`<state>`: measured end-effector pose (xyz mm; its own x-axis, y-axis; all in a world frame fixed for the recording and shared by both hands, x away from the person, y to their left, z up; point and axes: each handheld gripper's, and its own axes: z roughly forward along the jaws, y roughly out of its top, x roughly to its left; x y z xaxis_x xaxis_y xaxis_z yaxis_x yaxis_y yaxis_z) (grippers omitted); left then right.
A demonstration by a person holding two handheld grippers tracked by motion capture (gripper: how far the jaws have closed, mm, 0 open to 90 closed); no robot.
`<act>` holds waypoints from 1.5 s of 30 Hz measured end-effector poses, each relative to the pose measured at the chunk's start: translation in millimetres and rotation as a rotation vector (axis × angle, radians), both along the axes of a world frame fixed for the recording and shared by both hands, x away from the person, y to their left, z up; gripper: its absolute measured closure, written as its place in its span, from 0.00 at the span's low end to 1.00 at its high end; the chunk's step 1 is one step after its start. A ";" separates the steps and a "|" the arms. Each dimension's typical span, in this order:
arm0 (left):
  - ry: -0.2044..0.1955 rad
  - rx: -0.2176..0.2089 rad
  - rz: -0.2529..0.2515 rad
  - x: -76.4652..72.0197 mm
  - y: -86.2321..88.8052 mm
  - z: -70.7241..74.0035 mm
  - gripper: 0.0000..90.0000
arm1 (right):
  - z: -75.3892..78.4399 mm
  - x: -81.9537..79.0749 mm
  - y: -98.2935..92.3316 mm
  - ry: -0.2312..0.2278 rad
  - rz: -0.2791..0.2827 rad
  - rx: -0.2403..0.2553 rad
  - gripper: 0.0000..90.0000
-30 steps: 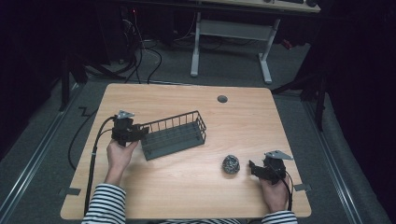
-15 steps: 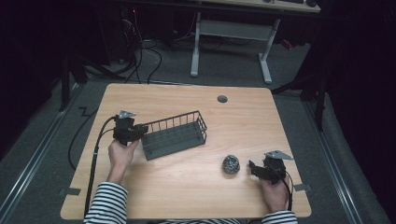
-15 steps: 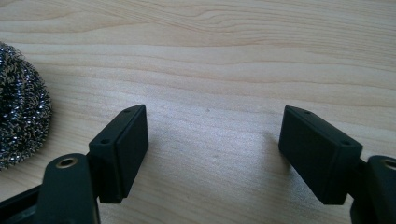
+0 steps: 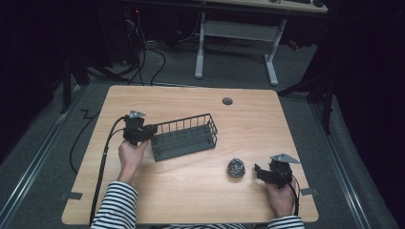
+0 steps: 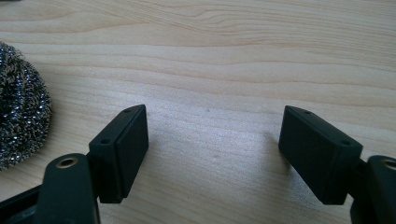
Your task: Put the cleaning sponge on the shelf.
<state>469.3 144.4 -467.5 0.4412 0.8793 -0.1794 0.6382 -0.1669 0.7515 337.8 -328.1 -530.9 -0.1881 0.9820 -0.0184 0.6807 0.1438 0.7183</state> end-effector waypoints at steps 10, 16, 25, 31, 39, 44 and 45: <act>-0.007 -0.024 0.008 5.3 -18.6 -2.0 0.79 | 0.0 0.1 0.2 -0.001 -0.002 0.000 0.27; -0.001 -0.024 -0.025 10.7 -36.7 -1.4 0.79 | 0.0 0.1 0.3 -0.001 -0.003 0.000 0.27; -0.004 -0.046 -0.024 15.0 -52.0 -3.1 0.79 | 0.0 0.1 0.3 -0.001 -0.003 0.000 0.27; -0.005 -0.044 -0.033 16.6 -62.4 -3.1 0.79 | 0.0 0.1 0.4 0.000 -0.003 0.000 0.27; -0.004 -0.056 -0.041 18.3 -71.8 -4.0 0.78 | 0.0 0.0 0.4 0.000 -0.002 0.000 0.27; 0.005 -0.050 -0.053 18.9 -71.4 -6.6 0.69 | 0.0 0.0 0.3 0.000 0.000 0.000 0.27; 0.005 -0.050 -0.053 18.9 -71.4 -6.6 0.62 | 0.0 0.0 0.3 0.000 0.000 0.000 0.27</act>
